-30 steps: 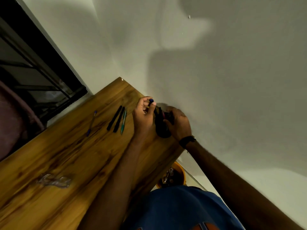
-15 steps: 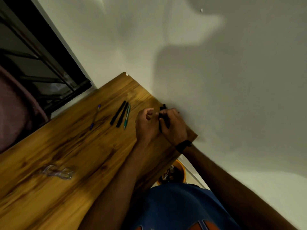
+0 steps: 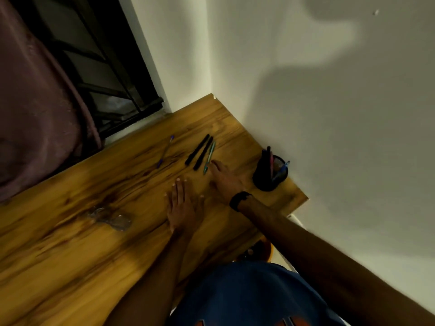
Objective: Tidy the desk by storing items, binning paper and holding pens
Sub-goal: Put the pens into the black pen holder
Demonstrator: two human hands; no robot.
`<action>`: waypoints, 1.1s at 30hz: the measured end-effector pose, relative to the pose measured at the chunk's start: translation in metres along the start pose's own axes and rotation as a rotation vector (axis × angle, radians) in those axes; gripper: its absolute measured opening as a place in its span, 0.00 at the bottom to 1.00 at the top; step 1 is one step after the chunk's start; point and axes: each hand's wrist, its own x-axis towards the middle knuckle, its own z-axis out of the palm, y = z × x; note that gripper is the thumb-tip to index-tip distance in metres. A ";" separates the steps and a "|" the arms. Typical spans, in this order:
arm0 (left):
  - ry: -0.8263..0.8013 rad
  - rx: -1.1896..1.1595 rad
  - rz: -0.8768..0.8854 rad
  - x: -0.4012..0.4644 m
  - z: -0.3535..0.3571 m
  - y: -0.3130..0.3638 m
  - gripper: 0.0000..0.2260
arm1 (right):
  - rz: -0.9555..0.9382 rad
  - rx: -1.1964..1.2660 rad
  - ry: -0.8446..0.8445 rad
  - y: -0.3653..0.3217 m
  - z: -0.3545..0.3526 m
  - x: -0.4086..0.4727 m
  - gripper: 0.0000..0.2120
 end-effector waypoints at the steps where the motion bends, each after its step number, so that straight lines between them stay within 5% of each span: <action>1: -0.009 0.017 0.004 0.000 -0.001 -0.002 0.34 | 0.014 -0.030 -0.025 -0.001 0.006 0.009 0.31; 7: -0.006 0.009 -0.002 0.000 -0.004 -0.001 0.34 | 0.002 -0.212 -0.174 0.003 0.025 0.030 0.32; 14: 0.021 -0.064 -0.052 0.009 -0.007 -0.001 0.35 | -0.003 0.006 0.100 0.019 0.034 -0.004 0.22; 20: 0.161 -0.199 -0.023 0.058 -0.032 0.021 0.24 | 0.119 0.044 0.090 0.014 0.025 0.004 0.26; 25: 0.027 -0.083 0.085 0.091 -0.046 0.042 0.21 | 0.191 -0.041 -0.043 0.008 0.012 0.024 0.24; 33: -0.071 -0.064 -0.014 0.087 -0.047 0.056 0.18 | 0.187 -0.010 0.062 0.031 0.009 0.001 0.11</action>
